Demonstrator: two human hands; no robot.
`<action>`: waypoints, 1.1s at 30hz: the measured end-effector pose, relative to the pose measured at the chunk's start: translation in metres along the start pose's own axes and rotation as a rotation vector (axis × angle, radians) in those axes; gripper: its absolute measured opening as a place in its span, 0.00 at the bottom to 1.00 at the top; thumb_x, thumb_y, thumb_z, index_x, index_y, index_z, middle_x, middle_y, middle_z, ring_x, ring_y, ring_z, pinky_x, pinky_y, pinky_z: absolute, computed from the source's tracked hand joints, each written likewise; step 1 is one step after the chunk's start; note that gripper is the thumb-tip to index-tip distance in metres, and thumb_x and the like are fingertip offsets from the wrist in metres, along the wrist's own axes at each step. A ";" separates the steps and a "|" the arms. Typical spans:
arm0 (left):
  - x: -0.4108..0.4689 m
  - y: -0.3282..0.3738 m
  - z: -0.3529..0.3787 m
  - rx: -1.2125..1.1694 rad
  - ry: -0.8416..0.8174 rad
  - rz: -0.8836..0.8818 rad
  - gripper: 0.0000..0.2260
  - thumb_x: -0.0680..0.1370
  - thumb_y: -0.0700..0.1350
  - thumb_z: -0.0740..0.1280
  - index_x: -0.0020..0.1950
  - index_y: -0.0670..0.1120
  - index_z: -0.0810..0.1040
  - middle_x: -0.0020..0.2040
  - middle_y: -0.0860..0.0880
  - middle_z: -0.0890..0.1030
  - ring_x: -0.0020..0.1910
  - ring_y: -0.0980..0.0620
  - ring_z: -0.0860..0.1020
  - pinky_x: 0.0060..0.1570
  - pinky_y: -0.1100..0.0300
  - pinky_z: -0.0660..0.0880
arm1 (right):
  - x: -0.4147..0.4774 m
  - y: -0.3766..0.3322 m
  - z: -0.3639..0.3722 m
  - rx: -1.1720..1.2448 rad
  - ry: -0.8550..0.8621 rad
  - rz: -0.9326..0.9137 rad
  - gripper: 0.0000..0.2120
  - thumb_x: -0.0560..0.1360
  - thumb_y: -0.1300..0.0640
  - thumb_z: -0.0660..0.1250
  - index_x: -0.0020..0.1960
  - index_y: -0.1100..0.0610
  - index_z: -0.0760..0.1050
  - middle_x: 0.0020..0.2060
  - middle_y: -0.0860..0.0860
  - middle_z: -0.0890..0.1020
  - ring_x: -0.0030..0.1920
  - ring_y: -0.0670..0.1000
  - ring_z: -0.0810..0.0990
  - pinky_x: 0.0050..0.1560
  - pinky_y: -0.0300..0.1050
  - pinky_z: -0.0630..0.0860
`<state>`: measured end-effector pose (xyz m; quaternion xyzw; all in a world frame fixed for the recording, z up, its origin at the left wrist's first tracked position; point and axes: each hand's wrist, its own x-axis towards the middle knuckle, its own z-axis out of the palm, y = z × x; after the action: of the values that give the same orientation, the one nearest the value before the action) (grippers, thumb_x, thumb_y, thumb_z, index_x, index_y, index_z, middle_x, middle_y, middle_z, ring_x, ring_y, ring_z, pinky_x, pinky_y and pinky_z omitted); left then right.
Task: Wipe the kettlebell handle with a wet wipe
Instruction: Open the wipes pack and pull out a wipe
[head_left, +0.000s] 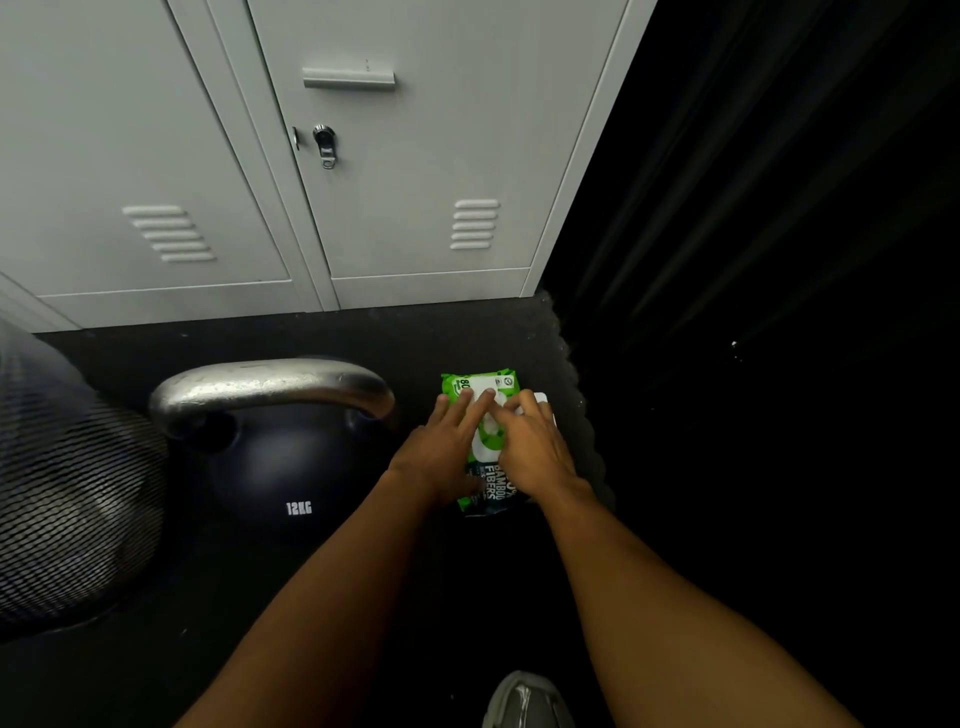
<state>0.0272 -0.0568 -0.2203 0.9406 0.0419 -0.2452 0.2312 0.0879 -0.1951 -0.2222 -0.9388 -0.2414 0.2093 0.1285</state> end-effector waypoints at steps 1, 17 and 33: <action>0.002 -0.001 0.001 0.010 0.000 -0.003 0.51 0.75 0.56 0.73 0.81 0.56 0.35 0.83 0.49 0.39 0.82 0.41 0.40 0.74 0.37 0.62 | 0.001 0.000 -0.001 0.004 0.004 -0.004 0.30 0.74 0.65 0.66 0.74 0.47 0.68 0.63 0.50 0.68 0.63 0.54 0.68 0.57 0.50 0.76; 0.014 0.004 0.005 0.029 -0.040 -0.135 0.47 0.78 0.61 0.68 0.83 0.52 0.38 0.83 0.51 0.37 0.81 0.40 0.37 0.73 0.38 0.63 | 0.019 -0.015 -0.002 -0.021 0.065 0.143 0.11 0.78 0.59 0.65 0.60 0.57 0.76 0.60 0.56 0.72 0.62 0.58 0.70 0.61 0.60 0.73; 0.015 0.006 0.003 0.004 -0.054 -0.145 0.47 0.77 0.58 0.70 0.83 0.53 0.39 0.83 0.51 0.37 0.81 0.40 0.37 0.73 0.35 0.61 | 0.028 -0.011 -0.032 0.868 0.382 0.422 0.06 0.80 0.64 0.60 0.46 0.55 0.71 0.43 0.51 0.80 0.46 0.52 0.80 0.42 0.45 0.78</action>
<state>0.0401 -0.0637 -0.2269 0.9286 0.1032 -0.2866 0.2117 0.1206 -0.1758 -0.1995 -0.8488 0.0901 0.1362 0.5028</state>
